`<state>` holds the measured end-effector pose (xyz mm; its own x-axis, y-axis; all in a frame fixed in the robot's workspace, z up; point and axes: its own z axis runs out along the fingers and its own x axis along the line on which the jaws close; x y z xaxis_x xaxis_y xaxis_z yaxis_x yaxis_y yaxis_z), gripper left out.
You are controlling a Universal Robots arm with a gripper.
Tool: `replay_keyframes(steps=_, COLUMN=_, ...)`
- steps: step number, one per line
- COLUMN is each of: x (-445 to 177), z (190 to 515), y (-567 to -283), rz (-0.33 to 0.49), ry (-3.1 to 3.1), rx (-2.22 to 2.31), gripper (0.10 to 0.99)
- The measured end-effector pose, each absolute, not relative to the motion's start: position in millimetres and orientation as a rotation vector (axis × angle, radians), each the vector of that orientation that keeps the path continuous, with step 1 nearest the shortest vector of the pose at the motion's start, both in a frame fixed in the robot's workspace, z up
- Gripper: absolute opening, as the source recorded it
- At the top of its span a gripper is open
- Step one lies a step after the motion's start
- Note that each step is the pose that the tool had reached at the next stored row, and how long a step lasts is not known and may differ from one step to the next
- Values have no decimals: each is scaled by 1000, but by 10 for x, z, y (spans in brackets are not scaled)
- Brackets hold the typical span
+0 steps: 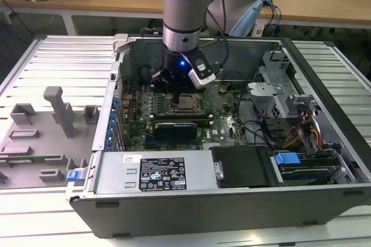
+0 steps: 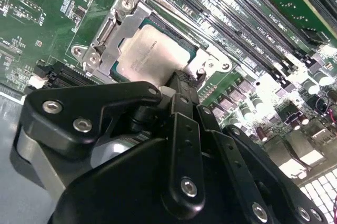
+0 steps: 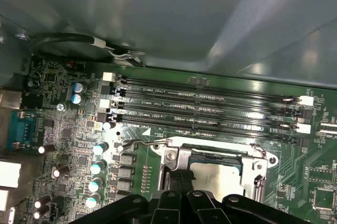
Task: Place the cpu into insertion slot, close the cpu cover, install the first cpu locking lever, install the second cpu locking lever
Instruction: 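Close the cpu cover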
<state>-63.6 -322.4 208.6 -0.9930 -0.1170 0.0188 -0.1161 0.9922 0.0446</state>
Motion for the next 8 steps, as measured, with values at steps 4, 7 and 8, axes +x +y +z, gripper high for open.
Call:
replay_keyframes(steps=4, x=-636, z=2149, y=-3223, rz=-68, ry=-3114, rx=182, gripper=106)
replay_keyframes(steps=7, x=-599, z=2151, y=-3224, rz=-67, ry=-3114, rx=182, gripper=106)
replay_keyframes(steps=8, x=-543, z=2150, y=-3224, rz=-68, ry=-3114, rx=182, gripper=106)
